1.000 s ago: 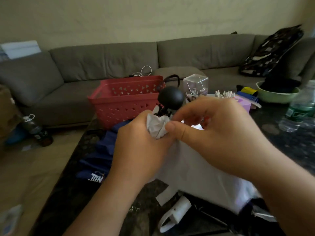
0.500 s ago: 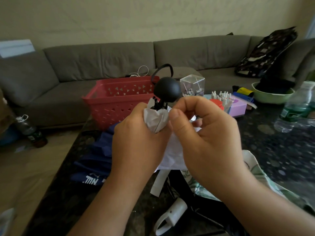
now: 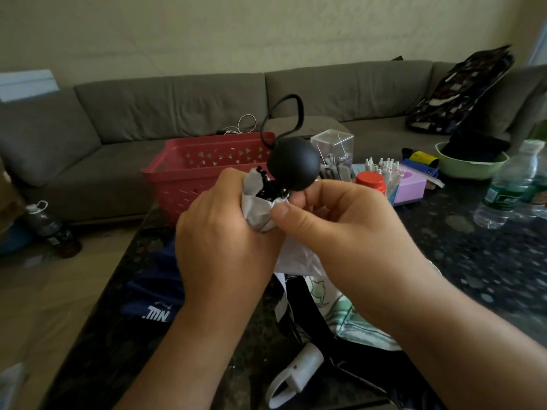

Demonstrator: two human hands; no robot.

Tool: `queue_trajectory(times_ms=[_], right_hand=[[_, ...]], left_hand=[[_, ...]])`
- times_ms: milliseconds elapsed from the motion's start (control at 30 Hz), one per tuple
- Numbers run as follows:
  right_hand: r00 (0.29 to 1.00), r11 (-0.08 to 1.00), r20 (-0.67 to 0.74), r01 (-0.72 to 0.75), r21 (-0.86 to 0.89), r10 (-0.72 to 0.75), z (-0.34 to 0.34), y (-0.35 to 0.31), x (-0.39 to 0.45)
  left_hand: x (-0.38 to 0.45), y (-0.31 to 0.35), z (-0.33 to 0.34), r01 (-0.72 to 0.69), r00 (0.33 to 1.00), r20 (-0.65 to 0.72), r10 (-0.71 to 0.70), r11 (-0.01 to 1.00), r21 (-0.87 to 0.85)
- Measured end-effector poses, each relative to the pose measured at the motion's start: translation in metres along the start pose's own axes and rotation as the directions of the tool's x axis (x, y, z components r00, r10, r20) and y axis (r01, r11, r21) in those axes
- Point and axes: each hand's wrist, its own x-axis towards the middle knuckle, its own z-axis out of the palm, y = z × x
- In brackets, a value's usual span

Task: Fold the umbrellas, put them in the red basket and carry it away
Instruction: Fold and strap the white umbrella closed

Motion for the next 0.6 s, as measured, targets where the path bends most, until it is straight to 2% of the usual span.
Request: queue_trajectory(times_ms=[100, 233, 300, 367, 467, 533, 600], right_hand=[[0.985, 0.976, 0.068, -0.167, 0.143, 0.158, -0.002, -0.006, 0.000], [0.901, 0.849, 0.222, -0.428, 0.310, 0.373, -0.007, -0.010, 0.002], [0.867, 0.790, 0.284, -0.493, 0.365, 0.410, -0.007, -0.012, 0.002], [0.866, 0.768, 0.307, -0.494, 0.408, 0.394, -0.005, -0.009, 0.001], [0.943, 0.833, 0.211, -0.327, 0.446, 0.257, 0.002, -0.001, -0.002], [0.995, 0.919, 0.093, -0.069, 0.387, 0.035, 0.008, 0.006, -0.004], [0.977, 0.954, -0.018, 0.212, 0.210, -0.213, 0.010, 0.013, -0.006]], left_hand=[[0.001, -0.003, -0.001, -0.036, 0.999, -0.035, 0.037, 0.999, 0.022], [0.001, -0.008, -0.001, -0.107, 0.990, -0.084, 0.110, 0.993, 0.045], [0.002, -0.007, -0.001, -0.122, 0.987, -0.095, 0.126, 0.992, 0.043], [0.002, -0.006, -0.001, -0.094, 0.994, -0.056, 0.096, 0.995, 0.032], [0.003, -0.002, -0.001, -0.004, 1.000, 0.031, 0.005, 1.000, -0.021], [0.004, 0.002, -0.002, 0.079, 0.995, 0.073, -0.072, 0.992, -0.095], [0.004, 0.006, -0.004, 0.133, 0.988, 0.098, -0.119, 0.981, -0.144]])
